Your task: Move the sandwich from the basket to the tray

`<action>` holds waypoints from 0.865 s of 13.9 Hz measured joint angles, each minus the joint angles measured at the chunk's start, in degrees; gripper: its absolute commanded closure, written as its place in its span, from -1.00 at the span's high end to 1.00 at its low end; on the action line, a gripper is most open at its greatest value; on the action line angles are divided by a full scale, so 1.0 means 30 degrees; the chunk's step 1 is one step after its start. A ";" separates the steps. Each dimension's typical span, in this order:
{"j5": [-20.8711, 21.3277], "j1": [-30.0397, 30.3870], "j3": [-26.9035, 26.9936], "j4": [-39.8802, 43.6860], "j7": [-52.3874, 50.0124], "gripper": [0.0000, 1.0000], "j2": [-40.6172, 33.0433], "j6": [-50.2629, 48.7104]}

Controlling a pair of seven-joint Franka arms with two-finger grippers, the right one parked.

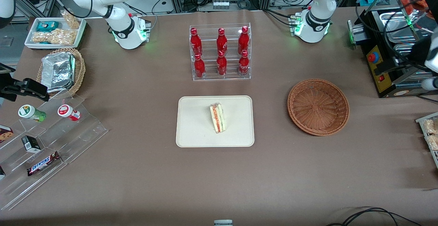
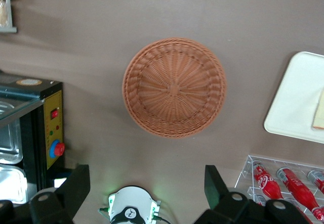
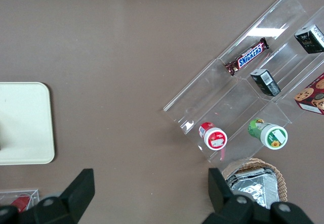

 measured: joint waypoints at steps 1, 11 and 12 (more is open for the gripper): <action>0.0088 -0.0133 -0.0167 -0.0020 0.0000 1.00 -0.0213 0.0005; 0.0351 -0.0960 -0.0235 -0.1381 -0.0005 1.00 -0.1003 0.2739; 0.0351 -0.1082 -0.0237 -0.1384 -0.0005 1.00 -0.1011 0.2752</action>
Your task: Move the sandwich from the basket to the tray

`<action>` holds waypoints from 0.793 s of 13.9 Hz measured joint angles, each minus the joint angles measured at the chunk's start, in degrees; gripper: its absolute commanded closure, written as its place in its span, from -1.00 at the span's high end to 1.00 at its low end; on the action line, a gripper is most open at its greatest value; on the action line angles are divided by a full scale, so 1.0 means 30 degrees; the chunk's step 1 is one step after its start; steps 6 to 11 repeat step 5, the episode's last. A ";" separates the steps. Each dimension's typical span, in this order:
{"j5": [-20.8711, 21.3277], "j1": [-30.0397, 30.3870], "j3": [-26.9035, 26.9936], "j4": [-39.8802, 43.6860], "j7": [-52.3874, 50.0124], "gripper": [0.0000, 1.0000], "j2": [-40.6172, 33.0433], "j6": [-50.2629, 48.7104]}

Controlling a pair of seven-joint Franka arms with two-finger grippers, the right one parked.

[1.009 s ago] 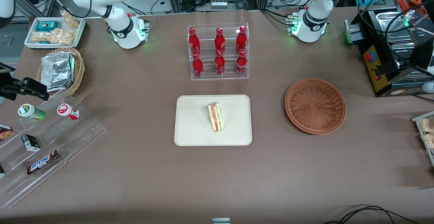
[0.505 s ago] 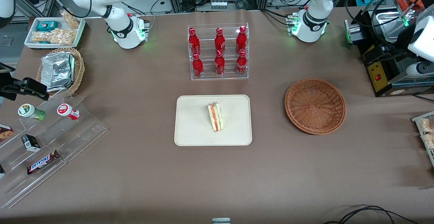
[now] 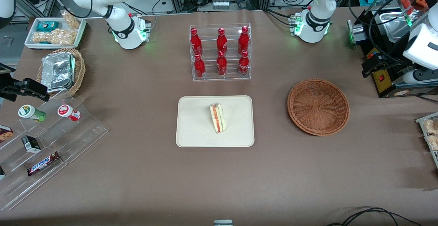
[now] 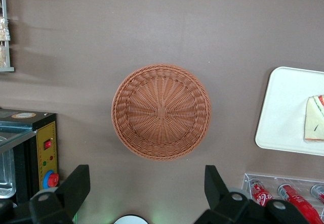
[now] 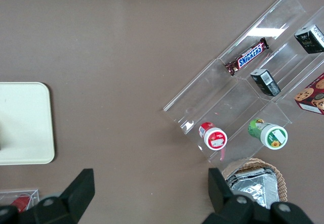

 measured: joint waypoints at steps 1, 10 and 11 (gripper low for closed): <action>0.0000 -0.0081 0.0000 0.0000 0.0000 1.00 -0.0019 0.0013; 0.0001 -0.0129 0.0006 -0.0003 0.0000 1.00 -0.0060 0.0017; 0.0001 -0.0129 0.0006 -0.0003 0.0000 1.00 -0.0060 0.0017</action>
